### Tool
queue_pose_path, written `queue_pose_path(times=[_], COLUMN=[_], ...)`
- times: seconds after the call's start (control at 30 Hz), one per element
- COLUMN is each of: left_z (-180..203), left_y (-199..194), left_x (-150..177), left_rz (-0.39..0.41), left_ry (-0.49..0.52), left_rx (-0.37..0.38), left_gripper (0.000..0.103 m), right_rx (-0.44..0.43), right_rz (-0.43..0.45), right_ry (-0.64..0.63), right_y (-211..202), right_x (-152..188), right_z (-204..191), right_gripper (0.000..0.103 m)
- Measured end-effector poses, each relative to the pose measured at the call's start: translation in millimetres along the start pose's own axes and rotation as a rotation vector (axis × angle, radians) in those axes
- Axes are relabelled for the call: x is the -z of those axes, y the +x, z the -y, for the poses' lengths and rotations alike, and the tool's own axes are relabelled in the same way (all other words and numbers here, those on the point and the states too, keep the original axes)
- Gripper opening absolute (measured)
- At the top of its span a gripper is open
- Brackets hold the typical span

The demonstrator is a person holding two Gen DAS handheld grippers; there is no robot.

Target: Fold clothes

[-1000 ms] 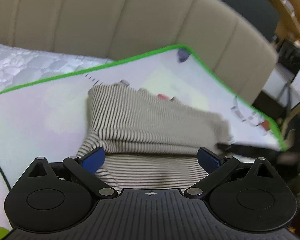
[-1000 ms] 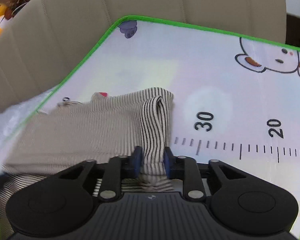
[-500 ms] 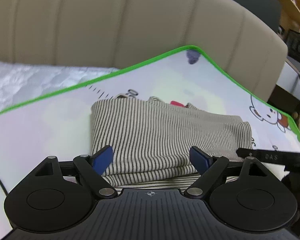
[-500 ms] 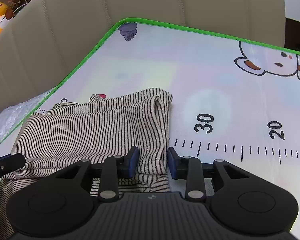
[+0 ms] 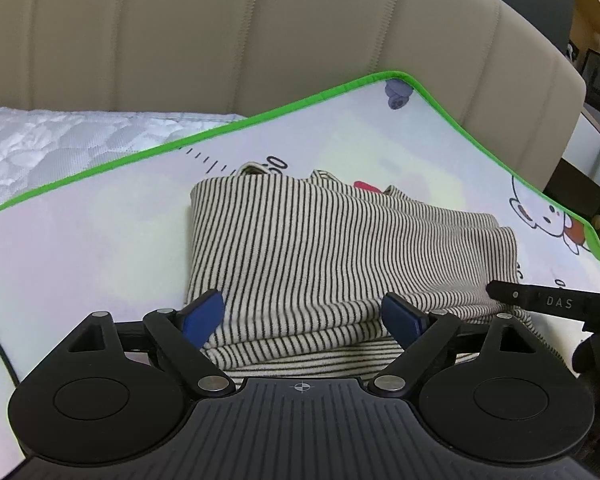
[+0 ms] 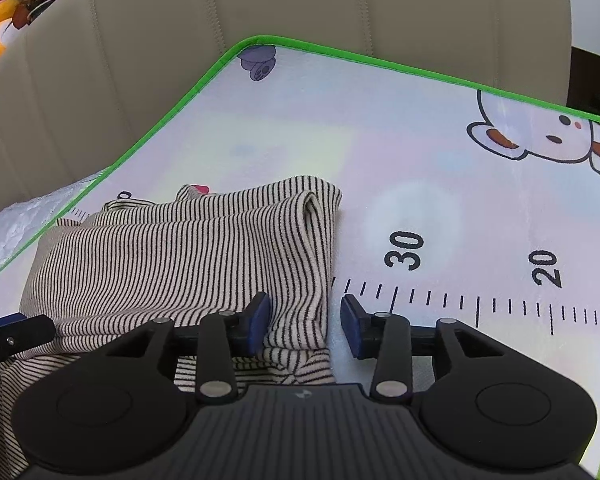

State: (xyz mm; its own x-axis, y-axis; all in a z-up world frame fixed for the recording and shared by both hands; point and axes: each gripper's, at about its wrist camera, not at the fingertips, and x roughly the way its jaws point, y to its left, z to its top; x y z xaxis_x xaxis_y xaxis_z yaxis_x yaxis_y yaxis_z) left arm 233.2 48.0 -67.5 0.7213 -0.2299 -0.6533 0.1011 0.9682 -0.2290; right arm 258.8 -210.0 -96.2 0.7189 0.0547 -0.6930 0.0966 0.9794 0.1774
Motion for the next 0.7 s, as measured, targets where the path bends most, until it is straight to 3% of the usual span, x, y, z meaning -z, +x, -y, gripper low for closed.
queue_pose_path(times=[0.17,0.4,0.53,0.7], left_z=[0,1,2,0], left_y=[-1,0,1,1], left_x=[0,0,2,3], left_rz=[-0.011,-0.033,-0.036,-0.032], left_ry=[-0.003,-0.006,0.004,0.006], left_rx=[0.001,-0.007,-0.005,0.007], left_gripper=[0.094,0.095,0.096,0.096], right_rx=[0.013,-0.05,-0.14,-0.125], right_rz=[-0.008,0.078,0.006,-0.083], right_ry=[-0.007,-0.097,-0.132,-0.139], right_y=[-3,-18,19,86], right_x=[-6,-58,-89,-100], right_z=[0,-26,-59,-87], right_gripper=[0.048,0.049,0.049,0.049])
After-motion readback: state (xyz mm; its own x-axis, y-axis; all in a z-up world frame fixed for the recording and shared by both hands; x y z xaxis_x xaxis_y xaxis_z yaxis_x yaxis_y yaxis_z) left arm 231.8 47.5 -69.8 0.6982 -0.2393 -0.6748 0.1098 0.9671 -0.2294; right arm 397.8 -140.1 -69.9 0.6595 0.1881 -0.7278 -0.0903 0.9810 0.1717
